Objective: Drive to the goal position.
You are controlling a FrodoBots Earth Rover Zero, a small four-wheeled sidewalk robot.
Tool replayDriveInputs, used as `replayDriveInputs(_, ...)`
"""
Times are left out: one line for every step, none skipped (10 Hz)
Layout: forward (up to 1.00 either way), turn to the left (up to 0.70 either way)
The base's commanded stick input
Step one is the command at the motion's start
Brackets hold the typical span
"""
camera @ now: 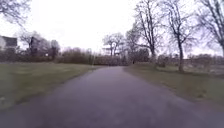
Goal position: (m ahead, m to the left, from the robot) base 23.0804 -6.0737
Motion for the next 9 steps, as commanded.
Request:
replayDriveInputs(1.0, 0.0)
replayDriveInputs(1.0, 0.0)
replayDriveInputs(1.0, 0.0)
replayDriveInputs(1.0, 0.0)
replayDriveInputs(1.0, 0.0)
replayDriveInputs(1.0, 0.0)
replayDriveInputs(1.0, 0.0)
replayDriveInputs(1.0, 0.0)
replayDriveInputs(1.0, 0.0)
